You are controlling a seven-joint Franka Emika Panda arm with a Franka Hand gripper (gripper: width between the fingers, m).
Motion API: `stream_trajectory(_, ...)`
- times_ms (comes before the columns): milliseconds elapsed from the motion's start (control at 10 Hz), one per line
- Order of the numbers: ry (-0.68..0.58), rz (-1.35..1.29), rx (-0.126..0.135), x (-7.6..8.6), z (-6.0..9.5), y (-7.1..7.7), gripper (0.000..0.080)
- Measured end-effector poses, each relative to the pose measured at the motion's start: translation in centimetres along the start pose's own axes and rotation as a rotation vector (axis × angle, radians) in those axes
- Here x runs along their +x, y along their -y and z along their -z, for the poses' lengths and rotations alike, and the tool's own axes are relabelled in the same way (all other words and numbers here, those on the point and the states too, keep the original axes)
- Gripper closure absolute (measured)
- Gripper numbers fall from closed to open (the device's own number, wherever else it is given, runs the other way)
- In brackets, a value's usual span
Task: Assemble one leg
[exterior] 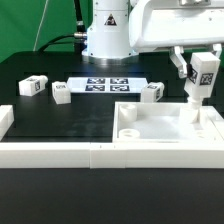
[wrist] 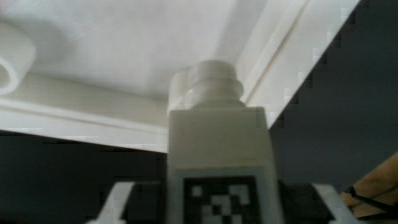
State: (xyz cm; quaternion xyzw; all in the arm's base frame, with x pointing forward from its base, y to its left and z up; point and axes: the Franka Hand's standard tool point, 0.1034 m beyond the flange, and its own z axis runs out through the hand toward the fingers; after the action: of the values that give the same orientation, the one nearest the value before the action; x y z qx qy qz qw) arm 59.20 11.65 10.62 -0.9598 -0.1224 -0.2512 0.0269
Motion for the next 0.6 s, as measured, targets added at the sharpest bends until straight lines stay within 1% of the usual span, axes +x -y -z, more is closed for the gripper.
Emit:
stream_trajectory(200, -0.019, 0.002, -0.002, 1.5, -1.3, -0.4, 0.0509)
stream_trajectory(300, -0.055, 0.017, -0.011, 2.0, -1.6, -0.8, 0.0509)
stream_trajectory(600, -0.051, 0.017, -0.01, 1.8, -1.8, -0.8, 0.0509)
